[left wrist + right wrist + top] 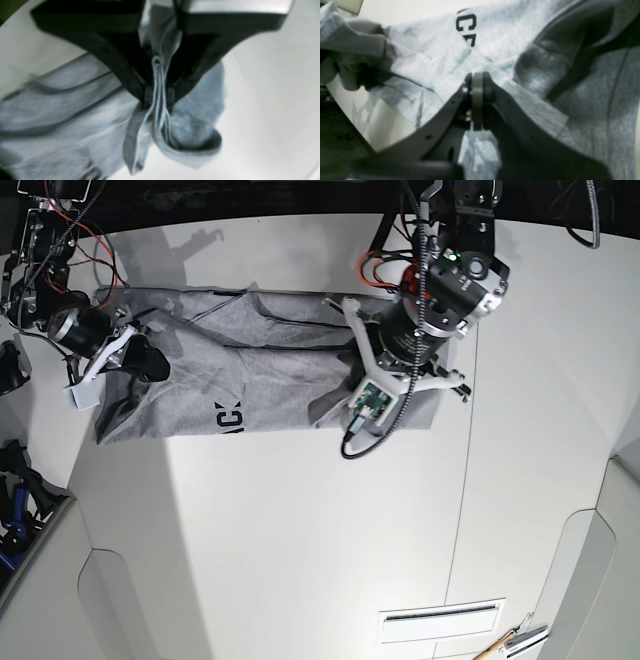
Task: Fold the T-shirt properly
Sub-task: 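Fold the strip end with the left gripper toward the right gripper, then release the left gripper and fold the other end with the right gripper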
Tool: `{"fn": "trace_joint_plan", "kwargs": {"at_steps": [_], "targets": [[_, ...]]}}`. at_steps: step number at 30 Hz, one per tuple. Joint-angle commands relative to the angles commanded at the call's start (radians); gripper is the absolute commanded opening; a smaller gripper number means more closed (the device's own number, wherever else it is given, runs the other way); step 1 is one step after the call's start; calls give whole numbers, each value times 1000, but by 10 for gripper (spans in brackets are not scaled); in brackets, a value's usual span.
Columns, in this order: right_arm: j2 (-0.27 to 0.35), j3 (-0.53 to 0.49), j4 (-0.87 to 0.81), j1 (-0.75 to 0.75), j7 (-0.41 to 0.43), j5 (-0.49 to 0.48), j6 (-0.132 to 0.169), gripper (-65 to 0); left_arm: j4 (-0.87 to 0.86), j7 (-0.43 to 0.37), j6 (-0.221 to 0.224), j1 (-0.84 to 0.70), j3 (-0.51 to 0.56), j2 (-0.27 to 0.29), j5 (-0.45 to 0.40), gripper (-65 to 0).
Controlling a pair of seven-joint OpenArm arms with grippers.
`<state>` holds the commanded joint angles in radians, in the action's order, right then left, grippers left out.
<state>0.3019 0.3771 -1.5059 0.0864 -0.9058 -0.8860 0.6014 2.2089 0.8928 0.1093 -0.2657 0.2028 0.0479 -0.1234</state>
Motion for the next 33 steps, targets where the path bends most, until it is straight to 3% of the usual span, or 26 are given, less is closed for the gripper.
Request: {"fn": "trace_joint_plan", "kwargs": {"at_steps": [5, 12, 15, 18, 19, 22, 23, 24, 26, 29, 33], "targets": [[0, 0, 0, 0, -11, 18, 0, -650, -37, -3, 86, 39, 110, 2, -68, -650], [0, 0, 0, 0, -19, 18, -3, -650, -283, -44, 86, 94, 126, 2, -76, -650], [0, 0, 0, 0, -18, 2, -3, -650, -344, -21, 84, 102, 126, 13, -64, -650], [0, 0, 0, 0, -18, -18, -3, -631, -348, -21, 30, 102, 126, 37, -64, -650], [0, 0, 0, 0, -18, -20, -3, -565, -348, -23, 8, 103, 126, 46, -64, -619], [0, 5, 0, 0, -17, -28, -3, -423, -348, -46, -17, 102, 126, 63, -26, -342], [0, 9, -1, 0, -18, -34, -2, -404, -348, -52, -17, 102, 126, 63, -11, -270], [0, 15, -1, 0, -18, -35, -2, -401, -348, -55, -17, 102, 126, 63, -7, -237], [0, 37, -1, -1, -18, -35, -2, -402, -348, -52, -27, 102, 126, 63, -7, -235], [4, 94, -1, -16, -18, -39, -2, -402, -346, -51, -128, 102, 126, 63, 48, -236], [50, 179, -2, -31, -11, -55, -2, -401, -323, -56, -264, 102, 126, 67, 268, -236]]}}
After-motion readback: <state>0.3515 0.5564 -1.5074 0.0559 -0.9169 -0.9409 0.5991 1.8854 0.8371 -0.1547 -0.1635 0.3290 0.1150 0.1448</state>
